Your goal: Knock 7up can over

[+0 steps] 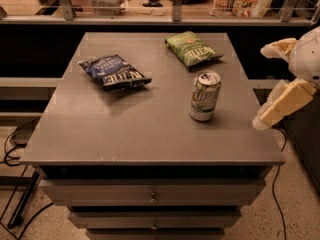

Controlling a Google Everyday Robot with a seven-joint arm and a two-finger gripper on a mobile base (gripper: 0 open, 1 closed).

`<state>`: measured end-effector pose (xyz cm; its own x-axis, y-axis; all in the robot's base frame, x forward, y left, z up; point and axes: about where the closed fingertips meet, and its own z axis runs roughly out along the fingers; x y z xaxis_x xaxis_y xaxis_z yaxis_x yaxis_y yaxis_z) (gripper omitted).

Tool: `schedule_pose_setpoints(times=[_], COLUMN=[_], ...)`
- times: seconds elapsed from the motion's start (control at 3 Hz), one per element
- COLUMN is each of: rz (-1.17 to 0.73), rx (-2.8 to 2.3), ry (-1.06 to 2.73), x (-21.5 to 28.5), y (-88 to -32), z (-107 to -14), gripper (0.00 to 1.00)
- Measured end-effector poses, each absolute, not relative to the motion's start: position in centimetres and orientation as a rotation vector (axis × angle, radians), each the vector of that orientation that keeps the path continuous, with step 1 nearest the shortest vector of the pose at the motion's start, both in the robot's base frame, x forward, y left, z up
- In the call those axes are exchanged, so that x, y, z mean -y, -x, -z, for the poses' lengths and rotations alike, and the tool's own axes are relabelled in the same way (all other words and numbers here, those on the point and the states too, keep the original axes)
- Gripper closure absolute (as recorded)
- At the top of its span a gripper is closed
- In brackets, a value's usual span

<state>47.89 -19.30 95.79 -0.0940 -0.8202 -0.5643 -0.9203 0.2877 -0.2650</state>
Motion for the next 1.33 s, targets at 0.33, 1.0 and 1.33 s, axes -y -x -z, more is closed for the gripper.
schedule_pose_setpoints(times=[0.33,1.0,1.33], rz=[-0.205,-0.419,-0.490], rx=[-1.932,-1.853,-1.805], ry=[1.554,1.423,1.360], x=[19.3,15.8,14.3], y=[-47.9,-49.3,-50.3], z=[-95.8,-92.9,-91.7], gripper=[0.00,0.00,0.00])
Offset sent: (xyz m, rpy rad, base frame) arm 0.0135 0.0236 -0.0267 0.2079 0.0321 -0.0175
